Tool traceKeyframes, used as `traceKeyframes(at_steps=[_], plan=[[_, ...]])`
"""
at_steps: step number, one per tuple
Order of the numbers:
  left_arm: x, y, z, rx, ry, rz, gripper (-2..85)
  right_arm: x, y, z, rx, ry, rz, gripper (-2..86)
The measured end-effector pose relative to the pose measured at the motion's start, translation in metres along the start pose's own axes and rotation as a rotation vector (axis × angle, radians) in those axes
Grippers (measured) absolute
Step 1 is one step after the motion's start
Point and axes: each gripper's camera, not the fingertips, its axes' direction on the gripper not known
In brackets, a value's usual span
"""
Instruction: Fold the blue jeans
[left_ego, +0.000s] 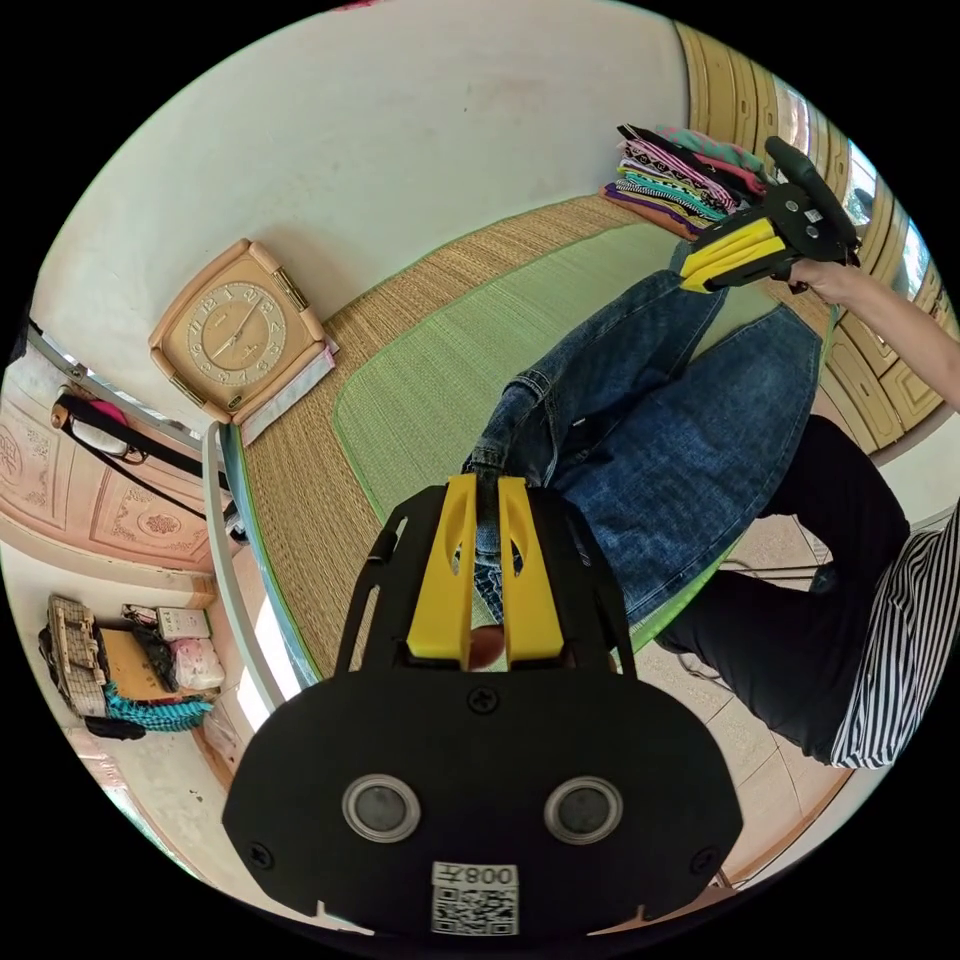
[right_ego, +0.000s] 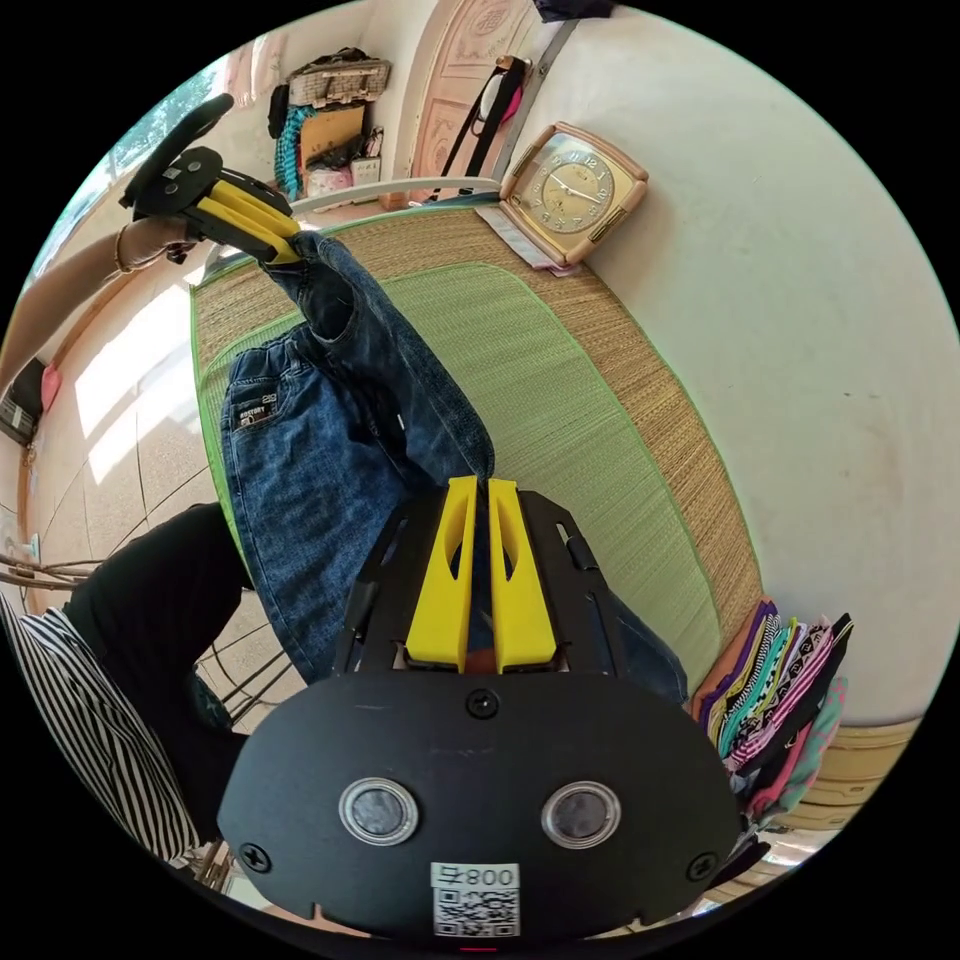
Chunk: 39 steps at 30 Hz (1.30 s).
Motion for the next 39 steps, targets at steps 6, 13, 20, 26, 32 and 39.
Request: traceKeyframes(at_steps=[6, 13, 20, 26, 32, 39], plan=[[0.051, 0.048, -0.008, -0.055, -0.005, 0.033, 0.9, -0.065, 0.034, -0.009, -0.019, 0.001, -0.075, 0.8], [0.096, 0.087, -0.005, -0.125, -0.016, 0.076, 0.9, -0.124, 0.059, 0.01, -0.069, -0.05, -0.13, 0.9], [0.125, 0.115, 0.005, -0.185, -0.005, 0.116, 0.8, -0.168, 0.073, 0.037, -0.106, -0.086, -0.189, 1.1], [0.143, 0.133, 0.013, -0.226, -0.011, 0.15, 0.8, -0.182, 0.079, 0.057, -0.11, -0.153, -0.178, 0.9], [0.154, 0.147, 0.025, -0.26, -0.009, 0.173, 0.8, -0.195, 0.082, 0.083, -0.132, -0.186, -0.206, 0.9], [0.161, 0.161, 0.043, -0.306, 0.001, 0.195, 0.7, -0.202, 0.084, 0.121, -0.177, -0.235, -0.199, 1.1]])
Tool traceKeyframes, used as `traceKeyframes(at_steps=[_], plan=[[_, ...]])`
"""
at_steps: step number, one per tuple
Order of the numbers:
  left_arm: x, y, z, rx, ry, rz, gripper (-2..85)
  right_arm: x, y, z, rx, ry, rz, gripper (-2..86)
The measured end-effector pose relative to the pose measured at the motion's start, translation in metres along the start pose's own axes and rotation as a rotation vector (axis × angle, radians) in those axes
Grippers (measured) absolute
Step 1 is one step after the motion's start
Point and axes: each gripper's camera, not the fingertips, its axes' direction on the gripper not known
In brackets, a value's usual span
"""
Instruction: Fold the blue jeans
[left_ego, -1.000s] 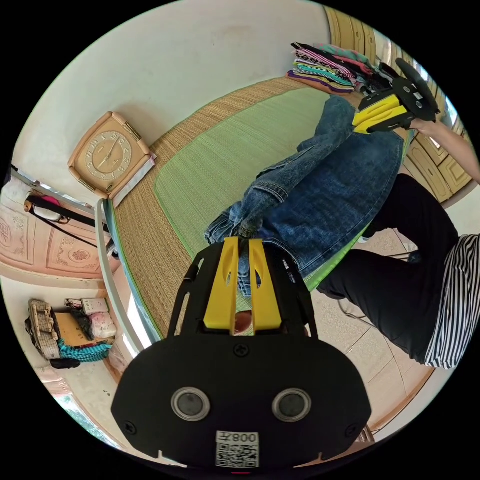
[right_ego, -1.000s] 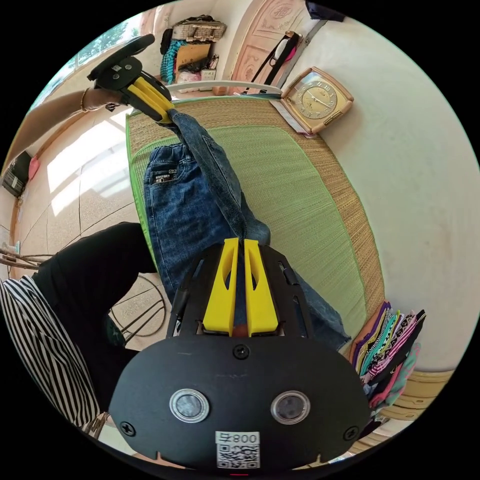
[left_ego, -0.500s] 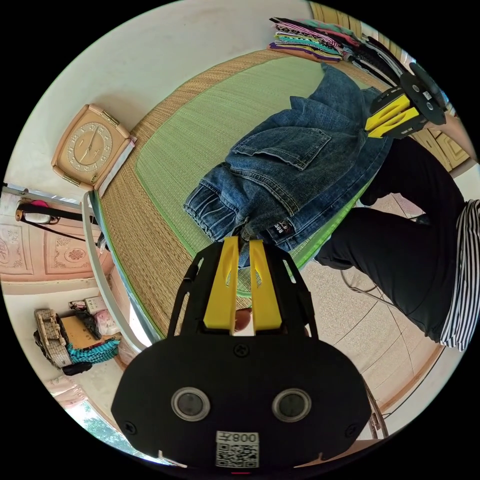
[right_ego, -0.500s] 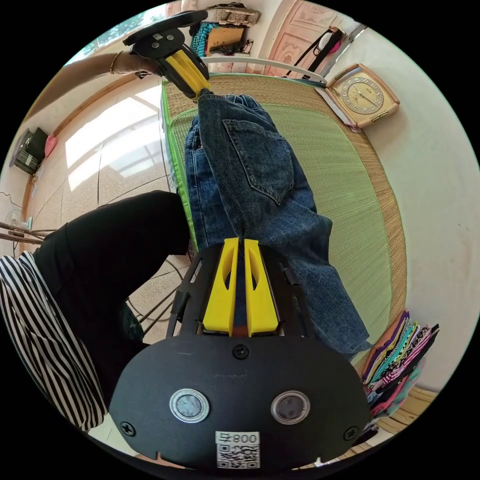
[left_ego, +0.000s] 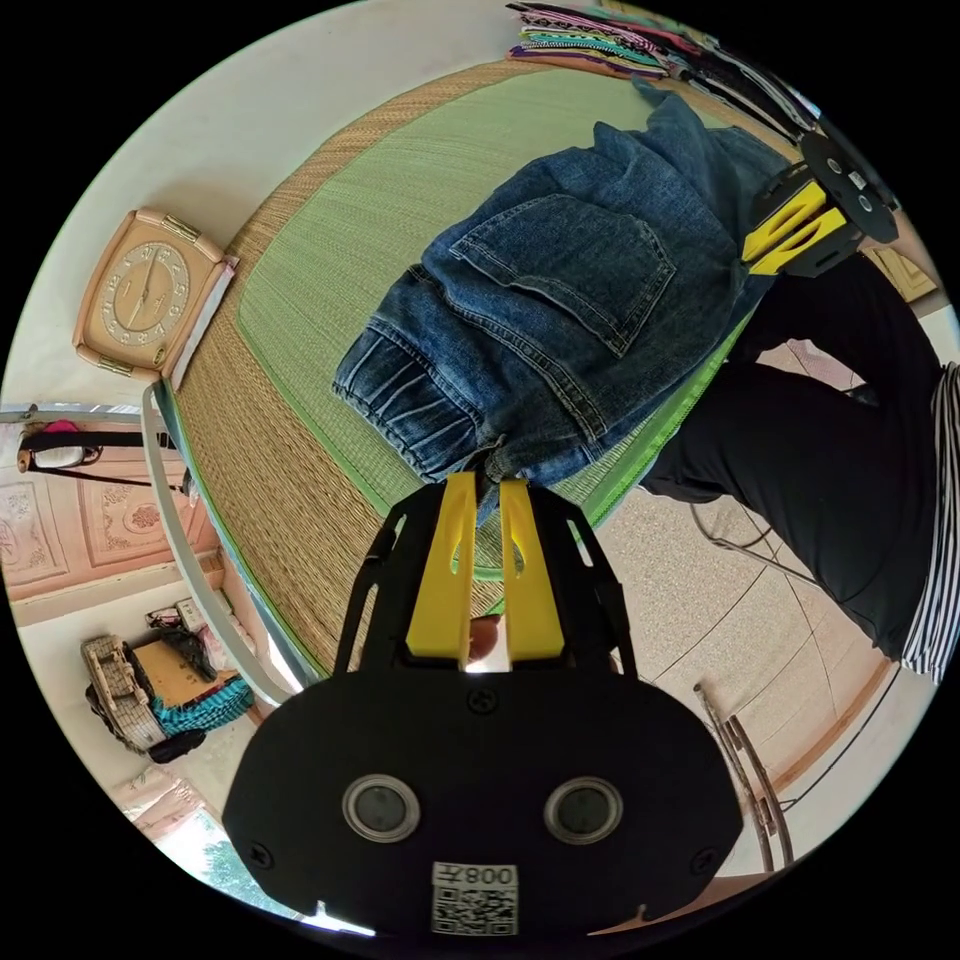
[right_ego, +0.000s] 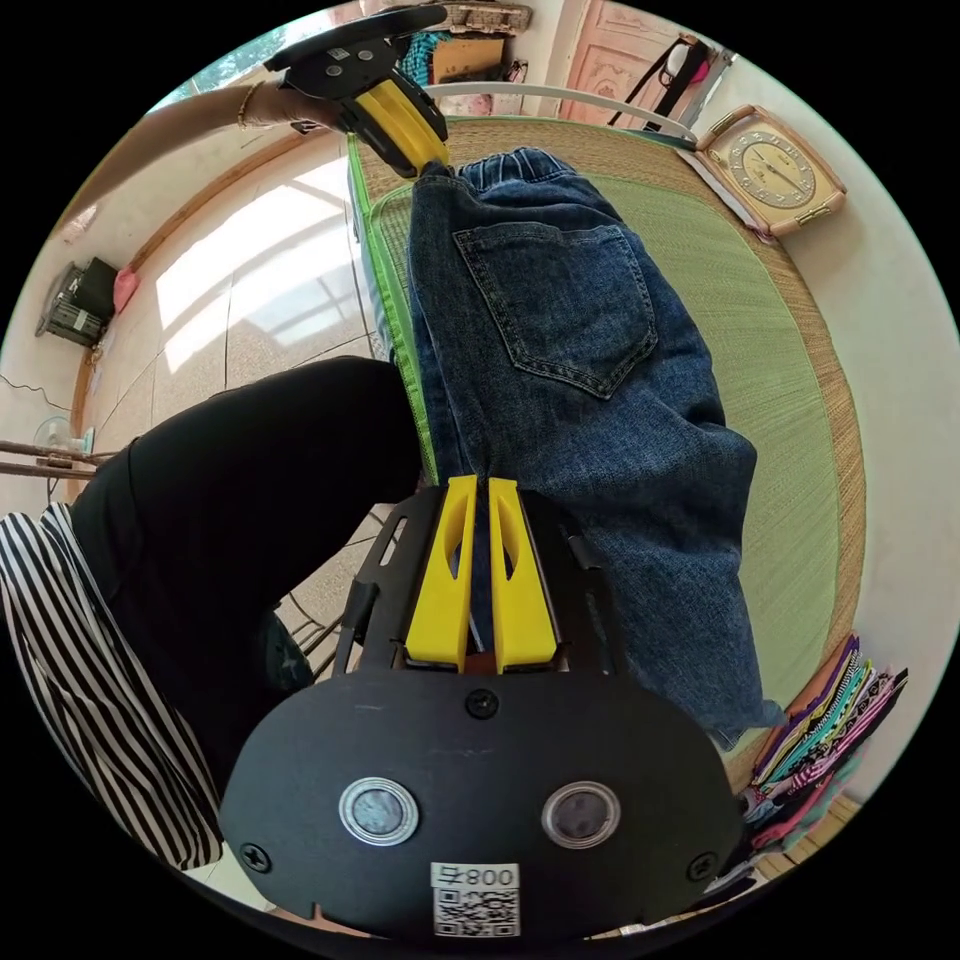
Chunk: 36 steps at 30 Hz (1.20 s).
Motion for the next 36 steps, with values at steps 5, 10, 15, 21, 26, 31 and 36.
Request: traceKeyframes(at_steps=[5, 10, 15, 21, 26, 31, 36], plan=[[0.001, 0.008, 0.017, -0.012, 0.036, -0.022, 1.0, 0.011, 0.0, 0.025, -0.014, -0.05, 0.04, 1.3], [-0.001, 0.016, 0.022, -0.015, 0.041, -0.016, 1.2, 0.024, 0.003, 0.036, -0.005, -0.091, 0.07, 1.8], [-0.007, 0.027, 0.025, -0.01, 0.06, -0.053, 1.9, 0.03, 0.007, 0.046, -0.008, -0.093, 0.081, 2.5], [-0.019, 0.05, 0.018, 0.002, 0.083, -0.104, 3.1, 0.042, 0.013, 0.057, -0.011, -0.1, 0.101, 2.9], [-0.034, 0.093, 0.004, 0.125, 0.12, -0.261, 1.8, 0.054, 0.024, 0.066, 0.001, -0.11, 0.135, 3.1], [-0.023, 0.098, 0.008, 0.321, 0.286, -0.36, 0.4, 0.065, 0.037, 0.073, 0.015, -0.123, 0.17, 3.3], [-0.014, 0.077, 0.062, 0.221, 0.323, -0.457, 0.1, 0.078, 0.05, 0.078, 0.012, -0.142, 0.205, 3.4]])
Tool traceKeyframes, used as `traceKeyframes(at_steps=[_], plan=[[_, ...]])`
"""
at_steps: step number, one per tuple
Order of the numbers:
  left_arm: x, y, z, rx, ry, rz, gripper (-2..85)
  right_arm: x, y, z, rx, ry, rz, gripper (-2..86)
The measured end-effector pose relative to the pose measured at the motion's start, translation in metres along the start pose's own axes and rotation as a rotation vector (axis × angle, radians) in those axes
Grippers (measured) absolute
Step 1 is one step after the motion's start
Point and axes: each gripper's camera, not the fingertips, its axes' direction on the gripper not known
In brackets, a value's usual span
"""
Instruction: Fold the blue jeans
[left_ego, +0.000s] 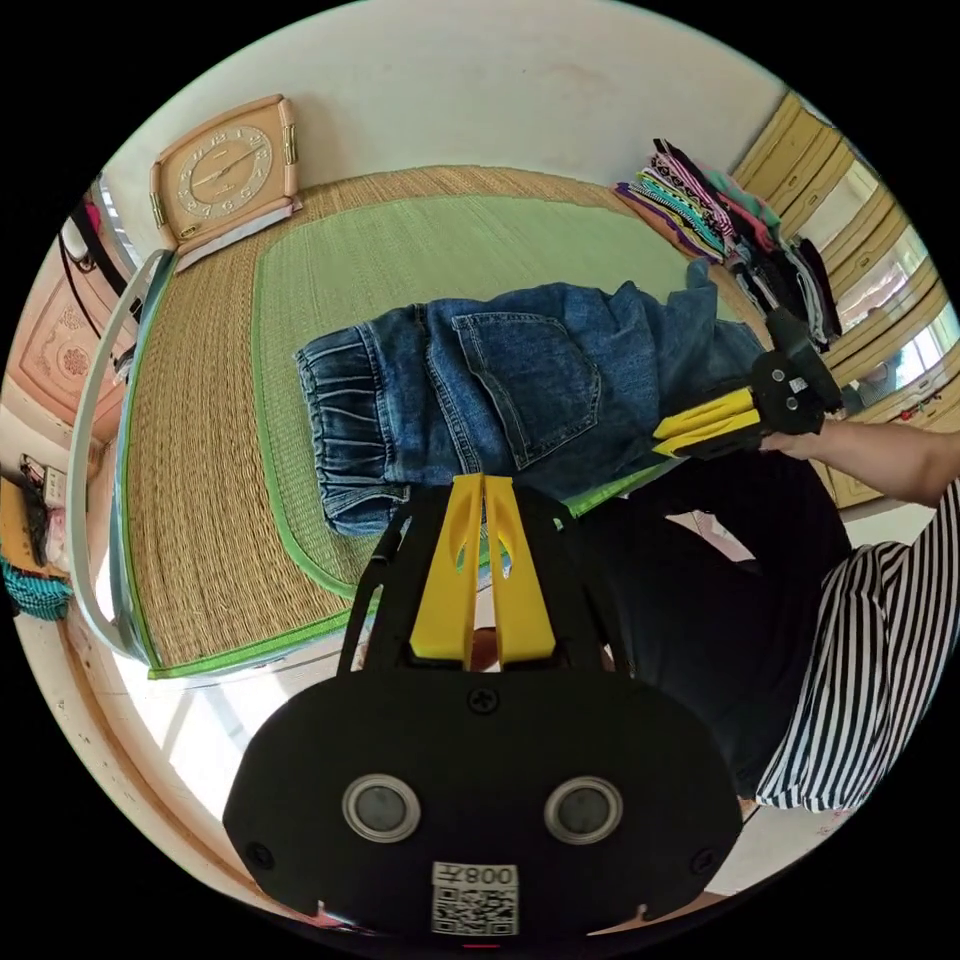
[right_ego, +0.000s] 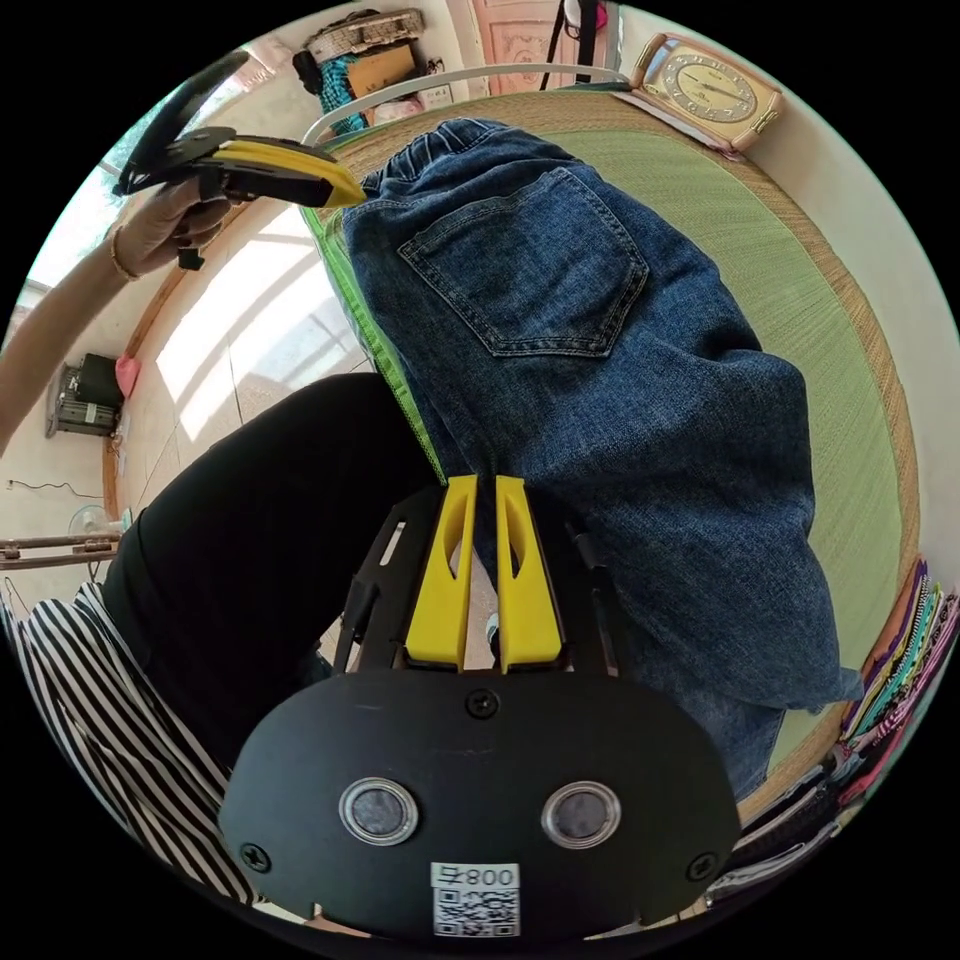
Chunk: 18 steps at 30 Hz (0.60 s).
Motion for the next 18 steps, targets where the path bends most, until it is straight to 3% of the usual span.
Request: traceKeyframes(at_steps=[2, 13, 18], plan=[[-0.009, 0.0, 0.022, -0.069, -0.005, -0.05, 0.0, 0.008, 0.007, 0.0, 0.003, -0.014, 0.018, 3.4], [-0.009, 0.001, 0.04, -0.032, -0.023, -0.094, 0.0, 0.093, 0.096, -0.037, 0.162, -0.174, 0.243, 0.4], [0.009, 0.004, 0.036, 0.033, -0.056, -0.09, 0.0, 0.13, 0.116, -0.009, 0.07, -0.147, 0.307, 0.2]])
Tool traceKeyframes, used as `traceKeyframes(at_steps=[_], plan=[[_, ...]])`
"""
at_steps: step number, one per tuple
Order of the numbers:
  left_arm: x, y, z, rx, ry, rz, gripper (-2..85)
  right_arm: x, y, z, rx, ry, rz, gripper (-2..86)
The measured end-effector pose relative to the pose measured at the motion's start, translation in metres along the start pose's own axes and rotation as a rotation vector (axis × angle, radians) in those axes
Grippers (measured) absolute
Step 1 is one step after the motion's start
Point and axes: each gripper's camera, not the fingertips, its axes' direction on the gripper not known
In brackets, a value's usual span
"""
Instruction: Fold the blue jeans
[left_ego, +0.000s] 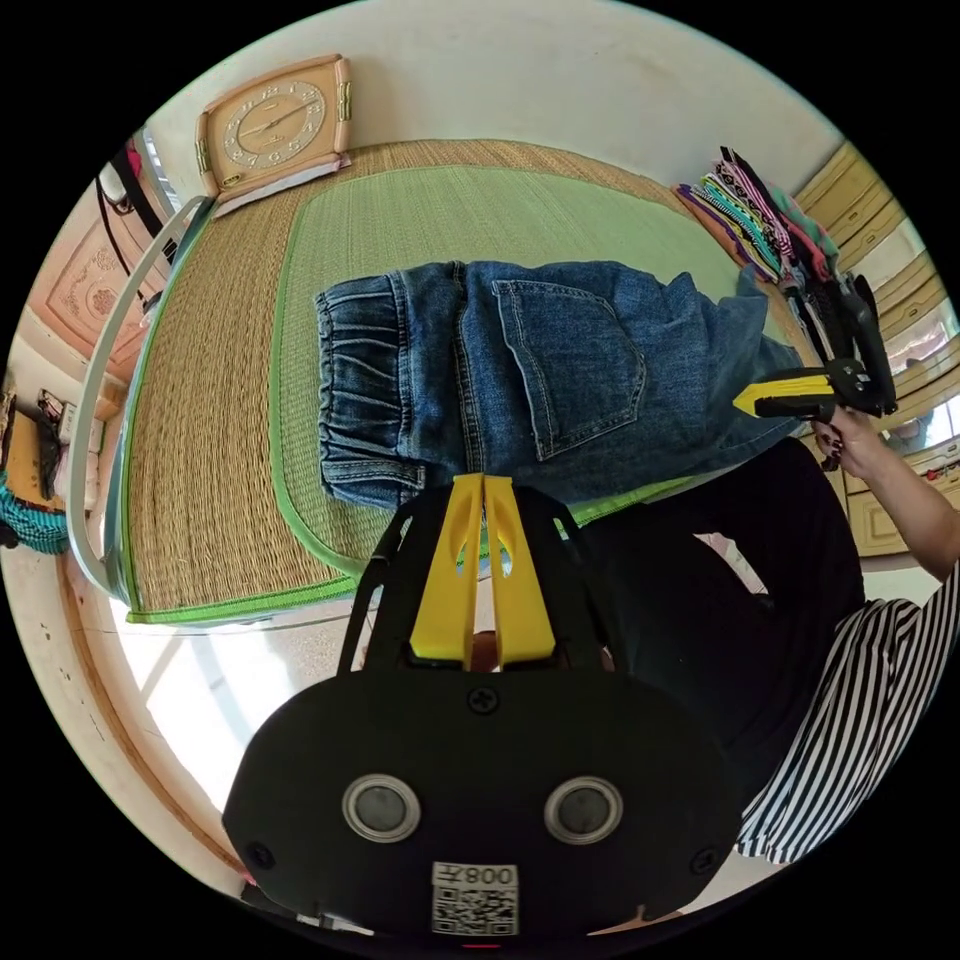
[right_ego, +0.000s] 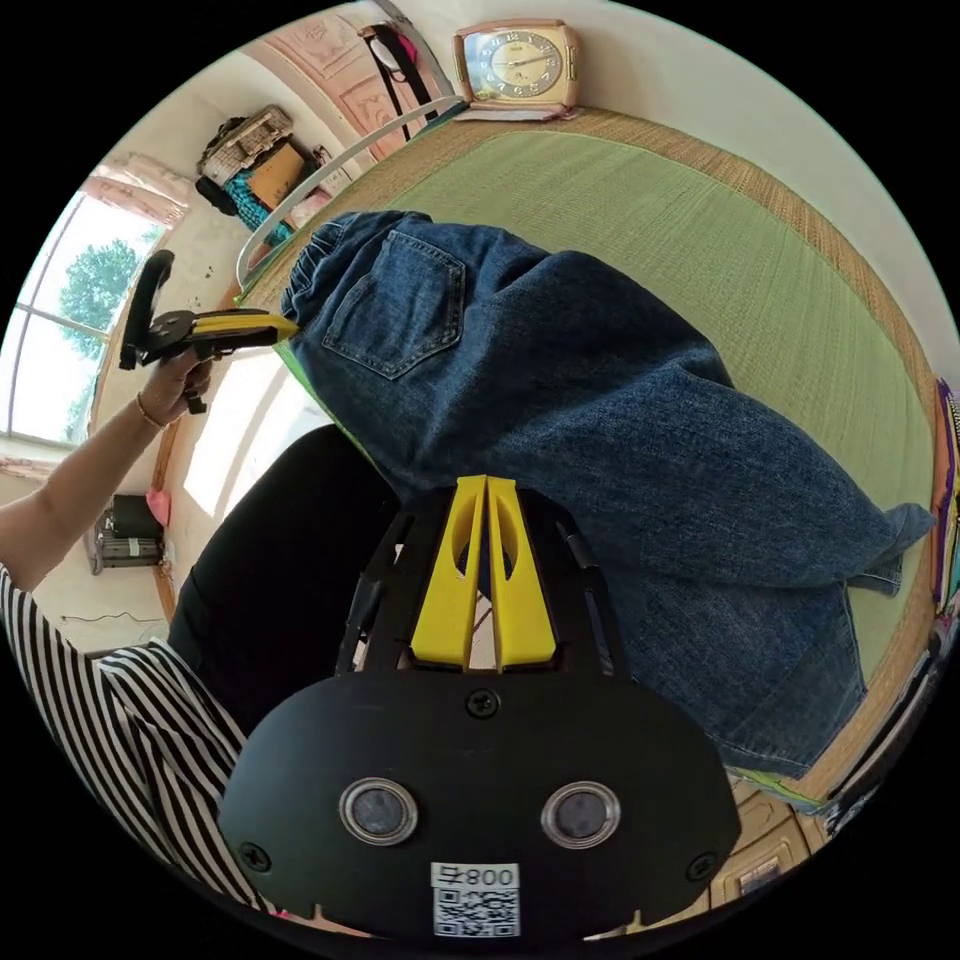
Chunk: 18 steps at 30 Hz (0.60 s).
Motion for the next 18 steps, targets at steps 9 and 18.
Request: traceKeyframes(at_steps=[9, 18], plan=[[0.103, -0.035, 0.028, 0.045, 0.222, 0.214, 1.3, 0.039, 0.045, 0.0, 0.01, 0.004, 0.022, 0.3], [0.27, -0.102, 0.088, -0.033, 0.199, 0.574, 6.2, 0.198, 0.153, -0.101, 0.348, 0.017, 0.438, 5.3]])
